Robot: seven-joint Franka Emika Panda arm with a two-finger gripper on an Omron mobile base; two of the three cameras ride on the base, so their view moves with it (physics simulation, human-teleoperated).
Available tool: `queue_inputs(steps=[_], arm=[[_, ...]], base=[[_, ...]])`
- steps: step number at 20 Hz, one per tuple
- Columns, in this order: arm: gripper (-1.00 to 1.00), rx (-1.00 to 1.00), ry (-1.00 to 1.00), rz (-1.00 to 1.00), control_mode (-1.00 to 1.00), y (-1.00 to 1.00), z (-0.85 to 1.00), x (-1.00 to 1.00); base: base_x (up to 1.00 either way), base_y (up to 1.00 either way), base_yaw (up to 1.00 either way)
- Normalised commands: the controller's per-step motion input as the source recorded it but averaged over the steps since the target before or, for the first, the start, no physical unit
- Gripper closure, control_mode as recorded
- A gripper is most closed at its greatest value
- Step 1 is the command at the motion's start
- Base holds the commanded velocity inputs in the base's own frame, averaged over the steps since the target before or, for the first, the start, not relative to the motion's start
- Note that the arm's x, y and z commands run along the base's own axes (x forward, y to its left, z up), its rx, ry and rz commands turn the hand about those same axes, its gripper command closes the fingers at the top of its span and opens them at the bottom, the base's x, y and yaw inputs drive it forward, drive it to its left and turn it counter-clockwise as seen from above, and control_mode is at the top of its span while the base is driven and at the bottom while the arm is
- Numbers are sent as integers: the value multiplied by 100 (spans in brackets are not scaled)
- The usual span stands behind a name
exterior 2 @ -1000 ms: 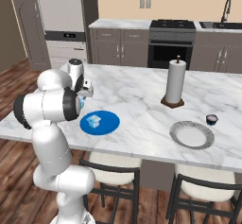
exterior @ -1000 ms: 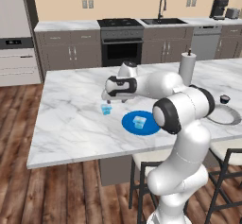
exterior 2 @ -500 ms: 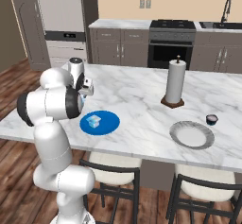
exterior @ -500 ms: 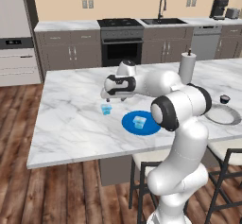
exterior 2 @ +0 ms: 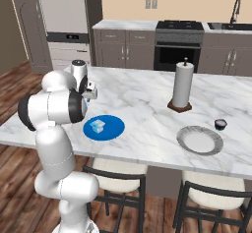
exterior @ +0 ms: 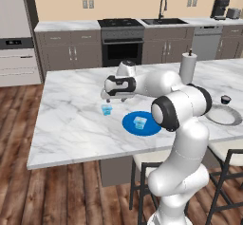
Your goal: Place two yogurt containers on each plate.
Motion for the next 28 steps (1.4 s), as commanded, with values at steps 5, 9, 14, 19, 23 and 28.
queue_inputs(steps=[5, 9, 14, 19, 23, 28], arm=[[-100, 0, 0, 0, -100, 6, 0, 1], [-100, 0, 0, -2, -100, 13, -4, 0], [-100, -3, 0, -3, -100, 11, -12, 0], [-100, -7, 0, -3, -100, 8, -17, 10], [-100, -9, 0, -4, -100, 1, -16, 11], [-100, -2, 0, -5, -100, 1, -10, 8]], base=[[0, 0, 0], [0, 0, 0], [0, 0, 0], [0, 0, 0], [0, 0, 0], [0, 0, 0]])
